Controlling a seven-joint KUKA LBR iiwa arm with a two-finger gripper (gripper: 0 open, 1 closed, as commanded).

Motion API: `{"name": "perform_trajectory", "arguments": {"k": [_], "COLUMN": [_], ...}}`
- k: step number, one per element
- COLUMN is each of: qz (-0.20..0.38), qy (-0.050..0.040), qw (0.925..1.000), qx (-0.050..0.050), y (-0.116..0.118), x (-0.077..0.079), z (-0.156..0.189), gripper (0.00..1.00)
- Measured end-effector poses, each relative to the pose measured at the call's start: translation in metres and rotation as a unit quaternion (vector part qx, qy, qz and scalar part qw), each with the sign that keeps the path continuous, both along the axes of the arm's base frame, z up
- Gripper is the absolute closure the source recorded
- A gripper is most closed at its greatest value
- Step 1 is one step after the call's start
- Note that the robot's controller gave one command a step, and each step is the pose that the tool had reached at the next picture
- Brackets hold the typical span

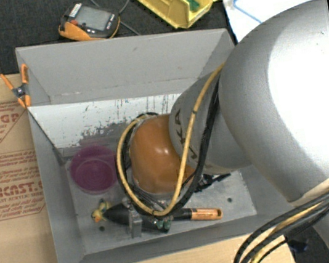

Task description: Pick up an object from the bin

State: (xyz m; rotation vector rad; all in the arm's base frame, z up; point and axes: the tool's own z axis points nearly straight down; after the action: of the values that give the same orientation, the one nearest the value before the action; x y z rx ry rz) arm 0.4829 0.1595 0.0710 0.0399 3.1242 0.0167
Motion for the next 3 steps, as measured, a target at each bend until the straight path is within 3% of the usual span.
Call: {"name": "perform_trajectory", "arguments": {"k": [1,2,3], "qz": [0.0,0.0,0.0], "qy": [0.0007,0.0013,0.0002], "qw": [1.0,1.0,1.0], "qx": [0.0,0.001,0.001], "y": [0.0,0.0,0.001], "x": [-0.001,-0.001,-0.001], "z": [0.016,0.055,0.066], "gripper": [1.0,1.0,1.0]}}
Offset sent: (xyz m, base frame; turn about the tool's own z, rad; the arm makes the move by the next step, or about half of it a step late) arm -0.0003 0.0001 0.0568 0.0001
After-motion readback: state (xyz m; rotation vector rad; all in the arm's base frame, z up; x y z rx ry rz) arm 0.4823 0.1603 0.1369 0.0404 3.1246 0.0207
